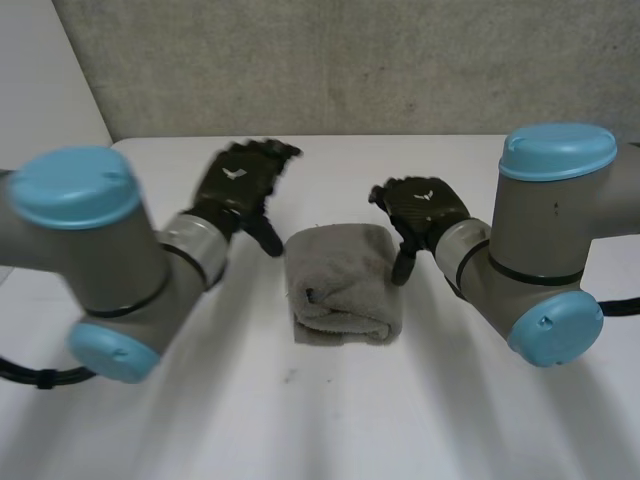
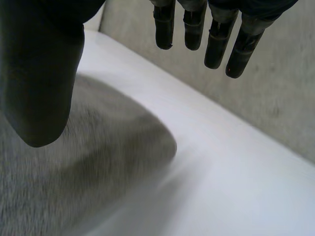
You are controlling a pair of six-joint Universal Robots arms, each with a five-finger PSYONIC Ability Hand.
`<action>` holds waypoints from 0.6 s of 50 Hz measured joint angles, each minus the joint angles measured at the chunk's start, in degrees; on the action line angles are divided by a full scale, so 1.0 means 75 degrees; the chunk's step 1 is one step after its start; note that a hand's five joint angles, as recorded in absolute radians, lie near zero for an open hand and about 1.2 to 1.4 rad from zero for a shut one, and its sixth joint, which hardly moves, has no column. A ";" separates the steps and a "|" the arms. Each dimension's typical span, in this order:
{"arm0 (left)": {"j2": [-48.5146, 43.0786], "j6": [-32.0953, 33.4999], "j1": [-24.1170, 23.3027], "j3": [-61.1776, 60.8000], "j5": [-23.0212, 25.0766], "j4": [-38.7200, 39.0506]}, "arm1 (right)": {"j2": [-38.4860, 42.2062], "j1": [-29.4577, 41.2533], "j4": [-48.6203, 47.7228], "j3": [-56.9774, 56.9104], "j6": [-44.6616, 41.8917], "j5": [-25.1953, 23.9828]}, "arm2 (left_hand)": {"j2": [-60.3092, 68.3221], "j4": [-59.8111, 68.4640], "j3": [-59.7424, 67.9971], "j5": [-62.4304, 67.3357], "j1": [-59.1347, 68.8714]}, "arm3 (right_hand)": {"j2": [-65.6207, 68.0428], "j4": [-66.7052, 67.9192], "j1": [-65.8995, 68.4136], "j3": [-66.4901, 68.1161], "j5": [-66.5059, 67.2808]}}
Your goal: Fold the towel.
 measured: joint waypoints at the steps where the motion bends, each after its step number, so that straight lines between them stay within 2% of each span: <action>1: -0.0318 -0.0123 -0.0184 0.0307 -0.0005 -0.0213 | 0.0091 -0.0094 0.0104 0.0001 0.0094 -0.0008 | 0.0000 0.0000 0.0000 0.0000 0.0000 | 0.0000 0.0000 0.0001 0.0000 0.0000; 7: -0.1602 -0.0561 -0.0667 0.1295 -0.0091 -0.0926 | 0.0739 -0.0227 0.0380 -0.0202 0.0203 -0.0070 | 0.0092 0.0000 0.0052 0.0001 0.0027 | 0.0000 0.0000 0.0000 0.0000 0.0000; 15: -0.2734 -0.0636 -0.0729 0.1815 -0.0581 -0.1236 | 0.1597 -0.0172 0.0407 -0.0562 0.0125 -0.0245 | 0.0130 0.0107 0.0101 0.0000 0.0027 | 0.0000 0.0000 -0.0001 0.0000 -0.0001; 23: -0.2943 -0.0599 -0.0634 0.1757 -0.0807 -0.1236 | 0.2074 -0.0144 0.0381 -0.0792 0.0045 -0.0288 | 0.0128 0.0107 0.0101 0.0000 0.0027 | -0.0004 0.0000 -0.0121 0.0000 0.0002; 30: -0.2647 -0.0595 -0.0623 0.1614 -0.0811 -0.1251 | 0.1822 -0.0132 0.0398 -0.0823 0.0049 -0.0317 | 0.0113 0.0091 0.0085 -0.0001 0.0020 | -0.0023 0.0001 -0.0143 0.0000 0.0002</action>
